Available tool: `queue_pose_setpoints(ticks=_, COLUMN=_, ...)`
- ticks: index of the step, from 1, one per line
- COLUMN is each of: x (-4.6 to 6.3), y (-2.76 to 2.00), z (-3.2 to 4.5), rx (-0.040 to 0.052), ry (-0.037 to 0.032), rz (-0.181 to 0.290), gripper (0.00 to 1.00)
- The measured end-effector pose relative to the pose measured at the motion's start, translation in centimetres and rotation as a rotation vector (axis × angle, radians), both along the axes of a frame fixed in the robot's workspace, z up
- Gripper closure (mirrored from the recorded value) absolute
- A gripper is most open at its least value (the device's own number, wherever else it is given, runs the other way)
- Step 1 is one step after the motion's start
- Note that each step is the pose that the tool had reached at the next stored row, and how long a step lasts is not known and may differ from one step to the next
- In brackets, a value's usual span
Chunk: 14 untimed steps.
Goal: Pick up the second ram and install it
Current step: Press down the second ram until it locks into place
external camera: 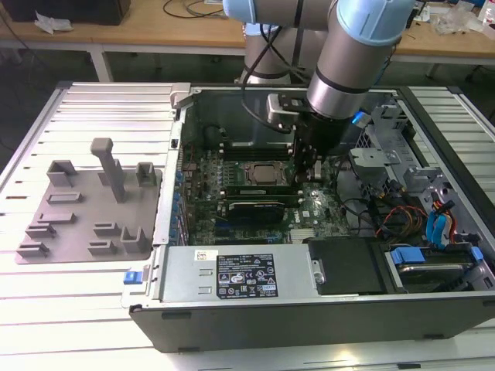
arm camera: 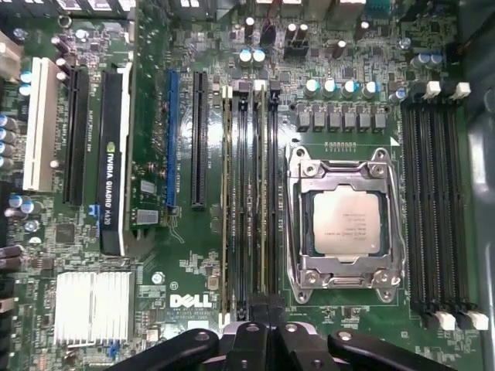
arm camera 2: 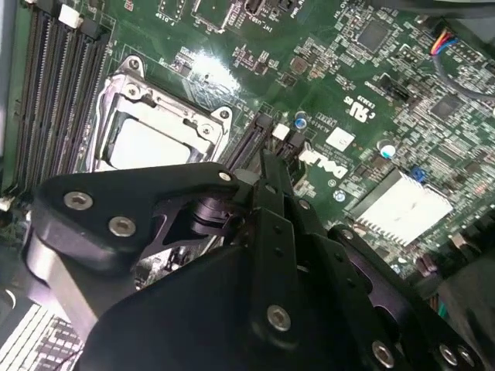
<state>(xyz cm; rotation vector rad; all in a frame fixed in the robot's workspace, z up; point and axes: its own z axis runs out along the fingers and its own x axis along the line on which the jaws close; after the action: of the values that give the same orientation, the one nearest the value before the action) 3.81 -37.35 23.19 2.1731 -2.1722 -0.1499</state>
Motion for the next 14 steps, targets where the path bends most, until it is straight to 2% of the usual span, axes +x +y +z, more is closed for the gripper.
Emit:
queue_pose_setpoints(ticks=2, x=-0.1, y=-0.02, z=-0.46, rx=-0.0013, ry=0.0002, rz=0.000, gripper=0.92)
queue_pose_setpoints(ticks=3, x=-0.1, y=-0.01, z=-0.42, rx=0.0007, ry=-0.0005, rz=0.000, gripper=0.92)
queue_pose_setpoints(ticks=5, x=-0.5, y=-0.03, z=0.16, rx=0.0015, ry=-0.0062, rz=0.000, gripper=0.92)
queue_pose_setpoints(ticks=6, x=-0.8, y=-0.02, z=0.15, rx=0.0048, ry=-0.0078, rz=0.000, gripper=0.92)
queue_pose_setpoints(ticks=7, x=-1.3, y=-0.03, z=0.16, rx=0.0097, ry=-0.0095, rz=0.000, gripper=0.92)
queue_pose_setpoints(ticks=9, x=-2.2, y=-0.04, z=0.16, rx=0.0134, ry=-0.0108, rz=0.000, gripper=0.92)
queue_pose_setpoints(ticks=11, x=-4.3, y=-0.13, z=-0.07, rx=0.0134, ry=-0.0117, rz=0.000, gripper=0.92)
queue_pose_setpoints(ticks=13, x=-5.2, y=-0.17, z=-0.21, rx=0.0138, ry=-0.0116, rz=0.000, gripper=0.92)
queue_pose_setpoints(ticks=14, x=-6.0, y=-0.18, z=-0.30, rx=0.0135, ry=-0.0119, rz=0.000, gripper=0.92)
